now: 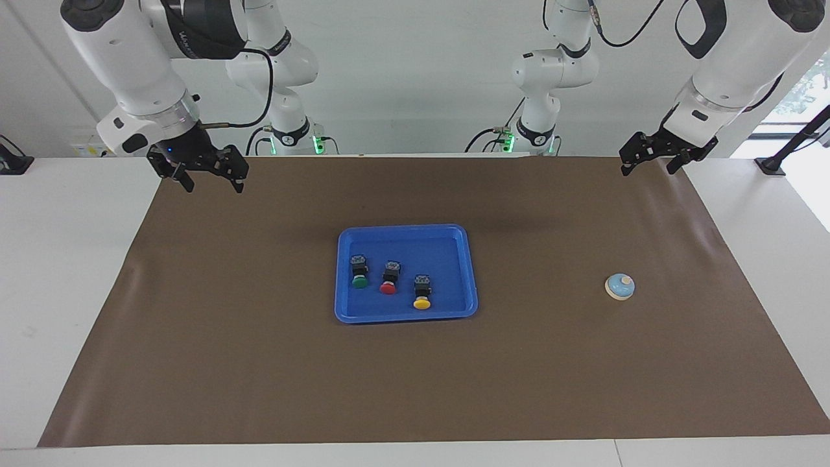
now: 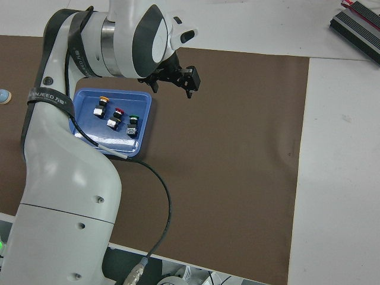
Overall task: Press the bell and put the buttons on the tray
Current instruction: 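Lower the left gripper onto the white bell and press it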
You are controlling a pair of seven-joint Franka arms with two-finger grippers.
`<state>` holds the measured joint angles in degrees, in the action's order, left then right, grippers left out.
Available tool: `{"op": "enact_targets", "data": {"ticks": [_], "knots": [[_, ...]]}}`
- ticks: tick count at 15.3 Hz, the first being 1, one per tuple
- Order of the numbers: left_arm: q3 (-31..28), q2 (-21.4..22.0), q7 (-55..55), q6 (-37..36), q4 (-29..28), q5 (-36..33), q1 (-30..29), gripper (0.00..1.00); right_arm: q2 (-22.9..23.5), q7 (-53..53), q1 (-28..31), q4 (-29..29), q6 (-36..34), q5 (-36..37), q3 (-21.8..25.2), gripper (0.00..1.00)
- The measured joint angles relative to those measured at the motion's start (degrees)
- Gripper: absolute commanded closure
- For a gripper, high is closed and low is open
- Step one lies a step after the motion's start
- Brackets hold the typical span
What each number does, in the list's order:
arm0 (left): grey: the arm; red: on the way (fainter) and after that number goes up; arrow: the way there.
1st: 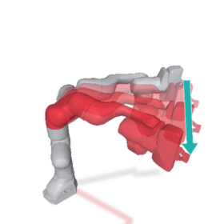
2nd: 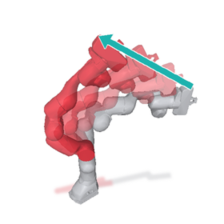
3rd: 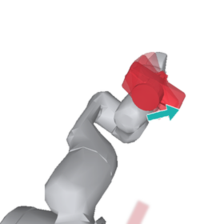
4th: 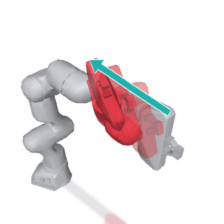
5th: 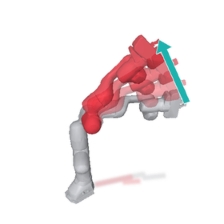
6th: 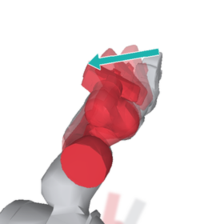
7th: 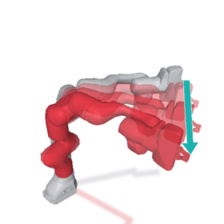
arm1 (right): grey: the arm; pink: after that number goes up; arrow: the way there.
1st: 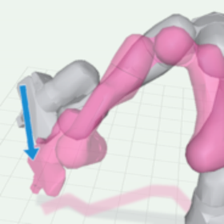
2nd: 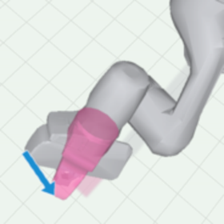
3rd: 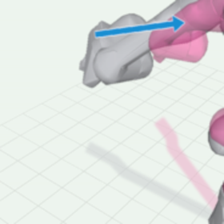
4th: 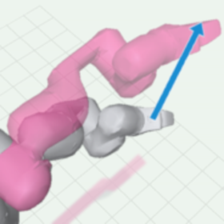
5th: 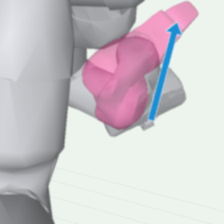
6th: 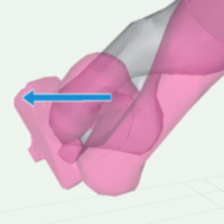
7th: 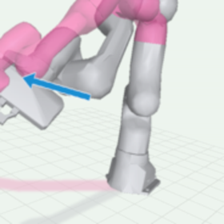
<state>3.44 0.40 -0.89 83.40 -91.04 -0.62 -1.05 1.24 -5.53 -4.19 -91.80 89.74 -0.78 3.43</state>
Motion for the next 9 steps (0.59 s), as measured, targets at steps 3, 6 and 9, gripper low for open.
{"op": "enact_targets", "data": {"ticks": [3, 6, 9], "knots": [[0.0, 0.0, 0.0, 0.0, 0.0, 0.0, 0.0, 0.00, 0.0, -2.2, 0.0, -0.1, 0.0, 0.0, -0.1, 0.00], [0.0, 0.0, 0.0, 0.0, 0.0, 0.0, 0.0, 0.00, 0.0, -2.5, -0.1, -0.4, 0.0, 0.0, -0.1, 0.00], [0.0, 0.0, 0.0, 0.0, 0.0, 0.0, 0.0, 0.00, 0.0, -2.5, -0.1, -0.4, 0.0, 0.0, -0.1, 0.00]]}}
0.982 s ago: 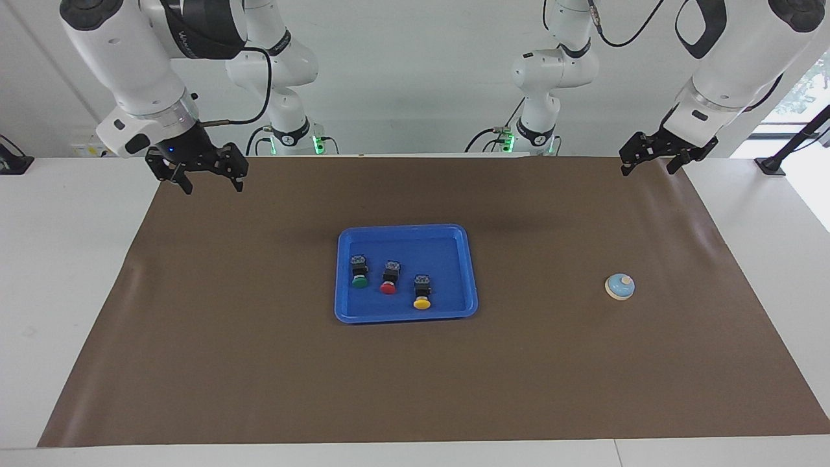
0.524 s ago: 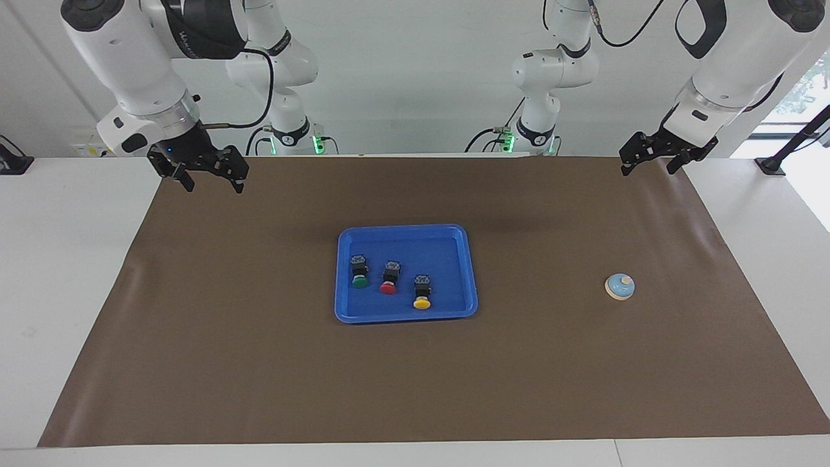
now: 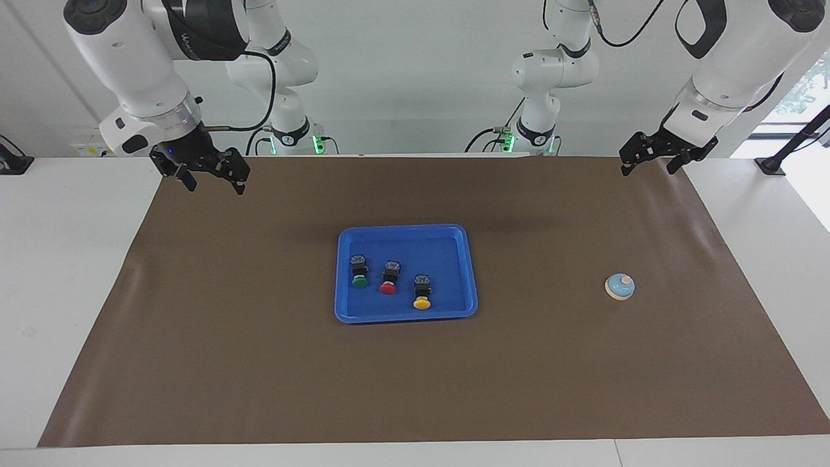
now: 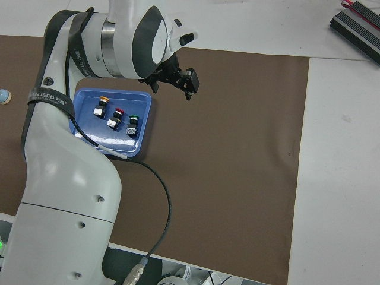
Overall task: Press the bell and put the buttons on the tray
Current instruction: 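Lower the left gripper onto the white bell and press it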
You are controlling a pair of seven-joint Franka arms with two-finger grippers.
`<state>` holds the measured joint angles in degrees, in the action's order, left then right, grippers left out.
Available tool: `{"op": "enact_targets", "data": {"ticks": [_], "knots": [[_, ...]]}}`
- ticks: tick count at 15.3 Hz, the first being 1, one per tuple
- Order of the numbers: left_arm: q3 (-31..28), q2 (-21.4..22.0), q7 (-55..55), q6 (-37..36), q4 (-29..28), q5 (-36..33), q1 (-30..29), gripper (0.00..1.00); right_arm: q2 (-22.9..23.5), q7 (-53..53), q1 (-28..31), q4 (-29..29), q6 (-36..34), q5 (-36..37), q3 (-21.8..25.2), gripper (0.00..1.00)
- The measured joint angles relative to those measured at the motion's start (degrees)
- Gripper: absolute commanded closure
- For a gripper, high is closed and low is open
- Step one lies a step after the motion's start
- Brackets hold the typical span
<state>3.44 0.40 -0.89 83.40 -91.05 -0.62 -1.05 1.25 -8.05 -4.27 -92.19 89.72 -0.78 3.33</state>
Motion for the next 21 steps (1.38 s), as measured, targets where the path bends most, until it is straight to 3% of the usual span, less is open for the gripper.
{"op": "enact_targets", "data": {"ticks": [18, 19, 20, 21], "knots": [[-0.2, 0.0, 0.5, 0.2, 0.0, 0.0, 0.0, 0.00, 0.0, 0.0, 0.6, -0.1, -0.1, 0.0, 0.2, 0.00], [-0.3, 0.0, 1.9, 0.8, -0.1, 0.0, -0.1, 0.33, 0.0, 0.0, 0.6, -0.1, -0.1, 0.0, 0.2, 0.00], [-0.5, 0.0, 4.0, 2.5, -0.5, 0.0, -0.1, 0.92, 0.0, 0.0, 0.6, -0.1, -0.1, 0.0, 0.2, 0.00], [-0.5, 0.1, 5.7, 4.6, -1.3, 0.0, -0.1, 1.00, 0.0, 0.0, 0.6, -0.1, -0.1, 0.0, 0.2, 0.00]]}}
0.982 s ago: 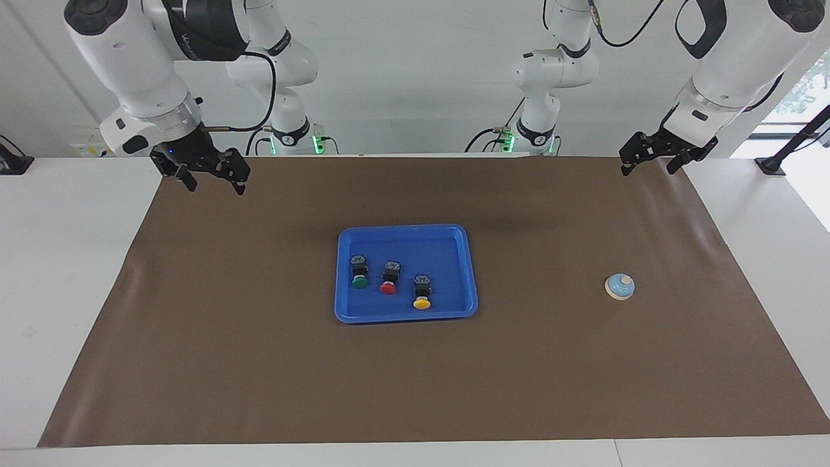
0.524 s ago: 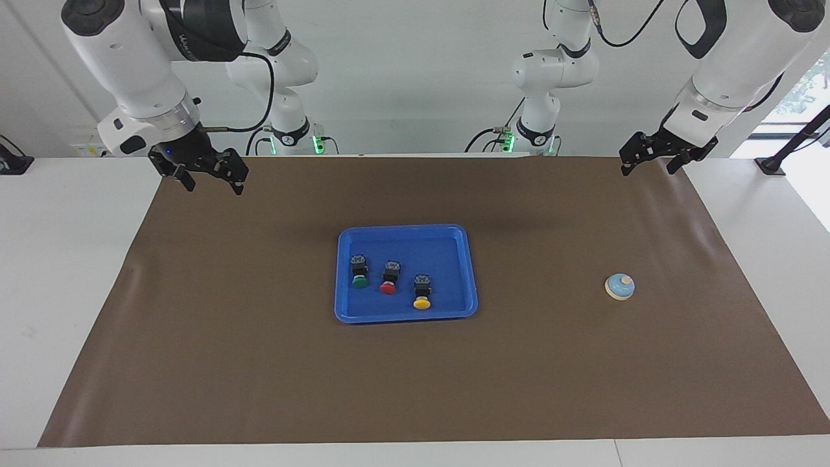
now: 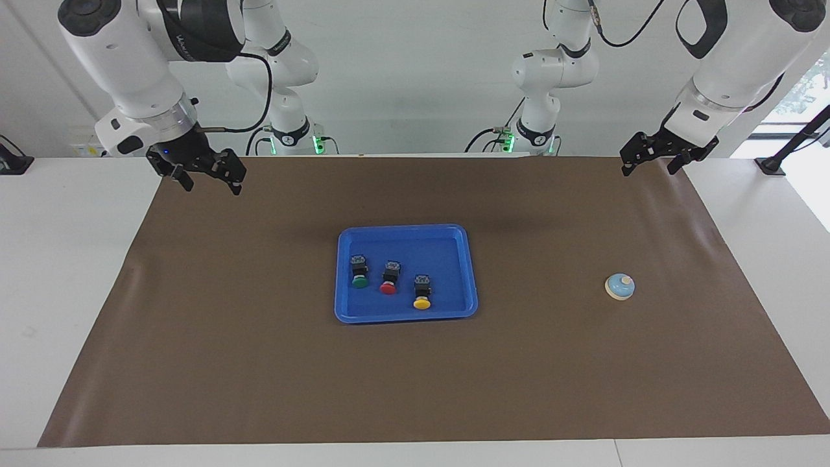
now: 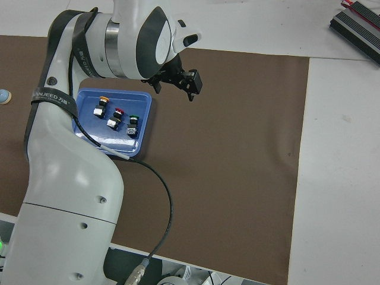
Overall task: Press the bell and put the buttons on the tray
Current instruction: 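Lower the left gripper onto the white bell and press it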
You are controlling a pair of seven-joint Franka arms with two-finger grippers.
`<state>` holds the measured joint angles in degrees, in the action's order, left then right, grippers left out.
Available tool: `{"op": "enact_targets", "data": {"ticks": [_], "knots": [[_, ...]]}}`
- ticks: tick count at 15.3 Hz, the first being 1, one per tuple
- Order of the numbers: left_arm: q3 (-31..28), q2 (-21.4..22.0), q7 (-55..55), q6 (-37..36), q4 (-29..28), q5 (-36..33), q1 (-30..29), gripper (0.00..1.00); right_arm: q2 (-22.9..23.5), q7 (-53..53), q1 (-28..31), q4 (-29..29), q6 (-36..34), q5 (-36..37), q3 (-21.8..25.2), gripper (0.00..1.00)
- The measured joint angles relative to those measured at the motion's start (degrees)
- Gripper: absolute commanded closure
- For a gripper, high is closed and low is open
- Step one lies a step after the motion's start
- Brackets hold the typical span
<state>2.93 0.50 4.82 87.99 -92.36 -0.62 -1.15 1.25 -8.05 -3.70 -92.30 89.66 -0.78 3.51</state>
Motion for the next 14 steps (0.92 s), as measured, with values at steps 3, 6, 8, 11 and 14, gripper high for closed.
{"op": "enact_targets", "data": {"ticks": [3, 6, 8, 11, 14], "knots": [[0.0, 0.3, 0.9, 6.7, -4.3, 0.0, 0.0, 1.00, 0.0, 0.0, 0.0, 0.0, 0.0, 0.0, 0.0, 0.00], [-0.1, -0.8, -1.4, 13.1, -9.1, -0.2, -1.0, 1.00, 0.0, 0.0, 0.0, 0.0, 0.0, 0.0, 0.0, 0.00], [-0.2, -3.8, -4.1, 16.9, -10.6, -0.6, -2.1, 1.00, 0.0, 0.0, 0.0, 0.0, 0.0, 0.0, 0.0, 0.00], [-0.3, -9.8, -5.0, 23.5, -11.2, -0.7, -3.1, 1.00, 0.0, 0.0, 0.0, 0.0, 0.0, 0.0, 0.0, 0.00], [-0.3, -13.9, -5.3, 28.2, -11.4, -0.7, -3.3, 1.00, 0.0, 0.0, 0.0, 0.0, 0.0, 0.0, 0.0, 0.00]]}}
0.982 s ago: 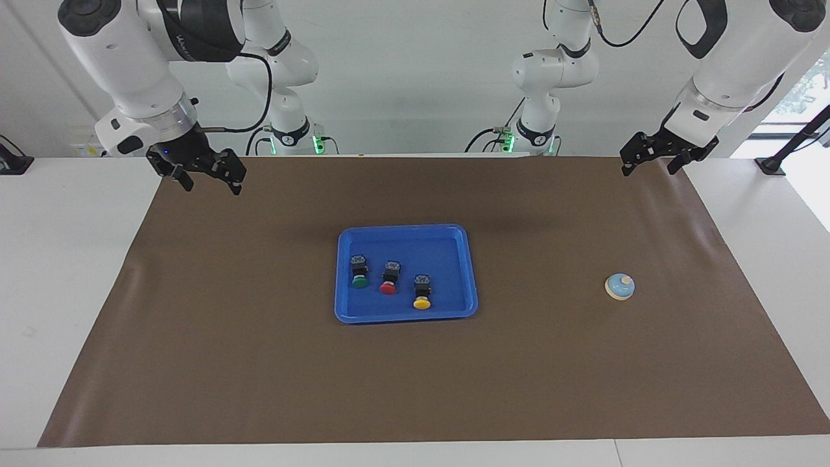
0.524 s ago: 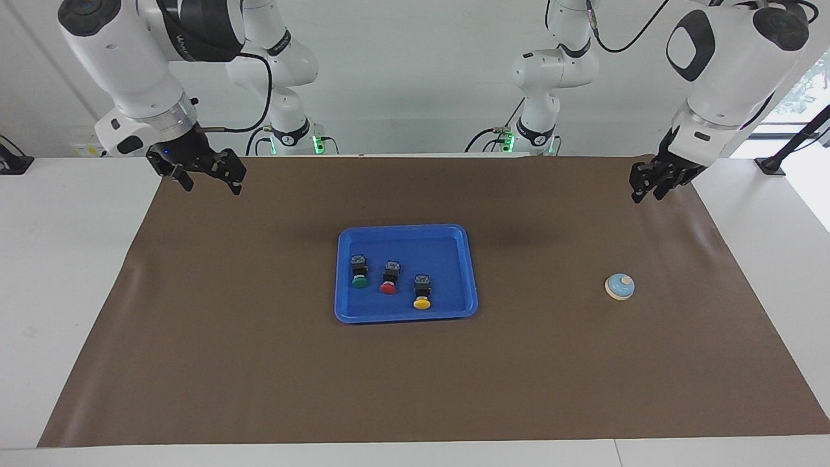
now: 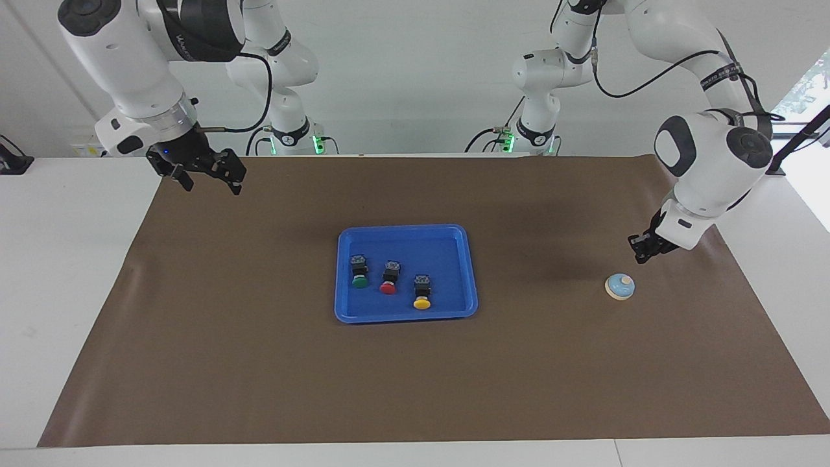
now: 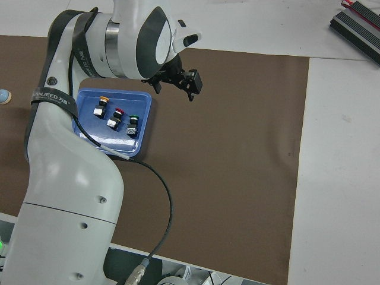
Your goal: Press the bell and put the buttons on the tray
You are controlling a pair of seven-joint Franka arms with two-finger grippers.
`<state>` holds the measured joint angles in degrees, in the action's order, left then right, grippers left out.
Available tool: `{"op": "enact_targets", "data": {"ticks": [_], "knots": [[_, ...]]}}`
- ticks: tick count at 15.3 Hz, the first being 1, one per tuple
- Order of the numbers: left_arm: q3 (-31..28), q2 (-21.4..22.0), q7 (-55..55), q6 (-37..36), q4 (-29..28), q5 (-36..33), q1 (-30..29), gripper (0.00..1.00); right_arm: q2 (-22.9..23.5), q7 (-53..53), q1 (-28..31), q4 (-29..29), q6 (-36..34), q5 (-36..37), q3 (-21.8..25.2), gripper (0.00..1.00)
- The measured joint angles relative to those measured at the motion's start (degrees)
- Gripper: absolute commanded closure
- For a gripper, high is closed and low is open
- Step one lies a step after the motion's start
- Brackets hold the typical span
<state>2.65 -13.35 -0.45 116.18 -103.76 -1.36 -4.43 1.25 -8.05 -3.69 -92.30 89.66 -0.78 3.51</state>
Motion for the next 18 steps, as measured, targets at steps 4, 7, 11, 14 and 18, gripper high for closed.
{"op": "enact_targets", "data": {"ticks": [4, 7, 11, 14, 18], "knots": [[0.0, -1.4, -0.1, 3.1, -1.3, 0.0, -0.3, 1.00, 0.0, 0.0, 0.0, 0.0, 0.0, 0.0, 0.0, 0.00], [0.0, -1.4, -0.6, 4.3, -2.5, -0.1, -0.7, 1.00, 0.0, 0.0, 0.0, 0.0, 0.0, 0.0, 0.0, 0.00], [0.0, -1.7, -0.9, 8.5, -5.2, -0.1, -1.0, 1.00, 0.0, 0.0, 0.0, 0.0, 0.0, 0.0, 0.0, 0.00], [0.0, -3.1, -1.1, 11.0, -6.2, -0.1, -1.0, 1.00, 0.0, 0.0, 0.0, 0.0, 0.0, 0.0, 0.0, 0.00], [0.1, -3.9, -1.1, 11.7, -6.1, -0.2, -1.0, 1.00, 0.0, 0.0, 0.0, 0.0, 0.0, 0.0, 0.0, 0.00]]}}
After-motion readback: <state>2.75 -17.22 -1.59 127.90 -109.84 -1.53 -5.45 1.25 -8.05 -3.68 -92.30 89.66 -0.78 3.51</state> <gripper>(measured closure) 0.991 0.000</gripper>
